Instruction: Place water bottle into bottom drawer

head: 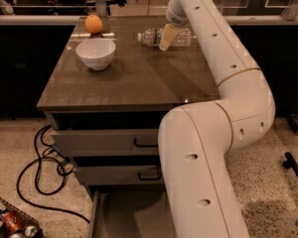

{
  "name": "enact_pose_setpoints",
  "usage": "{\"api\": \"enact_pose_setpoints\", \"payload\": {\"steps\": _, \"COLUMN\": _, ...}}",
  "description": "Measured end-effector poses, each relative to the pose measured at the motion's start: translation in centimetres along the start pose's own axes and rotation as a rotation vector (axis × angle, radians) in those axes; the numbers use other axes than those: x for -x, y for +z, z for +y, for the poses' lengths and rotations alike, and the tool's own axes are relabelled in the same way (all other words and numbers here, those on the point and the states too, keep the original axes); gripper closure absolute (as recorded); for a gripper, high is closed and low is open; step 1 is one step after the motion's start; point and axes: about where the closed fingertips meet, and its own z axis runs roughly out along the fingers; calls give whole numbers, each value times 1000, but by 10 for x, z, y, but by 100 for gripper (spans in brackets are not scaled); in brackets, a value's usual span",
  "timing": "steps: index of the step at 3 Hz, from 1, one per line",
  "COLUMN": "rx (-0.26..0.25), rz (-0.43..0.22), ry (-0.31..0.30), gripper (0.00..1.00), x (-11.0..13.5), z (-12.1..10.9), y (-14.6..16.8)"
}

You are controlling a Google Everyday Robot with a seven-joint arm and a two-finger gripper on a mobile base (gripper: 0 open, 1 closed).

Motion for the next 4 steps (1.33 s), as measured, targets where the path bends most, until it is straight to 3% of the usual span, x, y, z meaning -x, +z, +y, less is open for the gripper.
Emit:
{"api": "enact_pose_setpoints", "payload": {"steps": 1, "rx": -22, "rz": 14, "ry": 24, "gripper": 0, "x": 8, "z": 1, "y": 17}}
{"api": "enact_pose_setpoints", "payload": {"steps": 2, "rx": 10, "rz": 16, "ry": 30, "gripper": 17, "x": 13, "z": 14, "y": 32}}
{"api": "enact_pose_setpoints", "payload": {"steps": 3, "rx": 13, "rz": 16, "ry": 30, "gripper": 41, "x": 15, "z": 12, "y": 29}}
{"api": "enact_pose_setpoints", "payload": {"steps": 4, "rx": 15, "rz": 16, "ry": 30, "gripper": 72, "x": 15, "z": 15, "y": 30}}
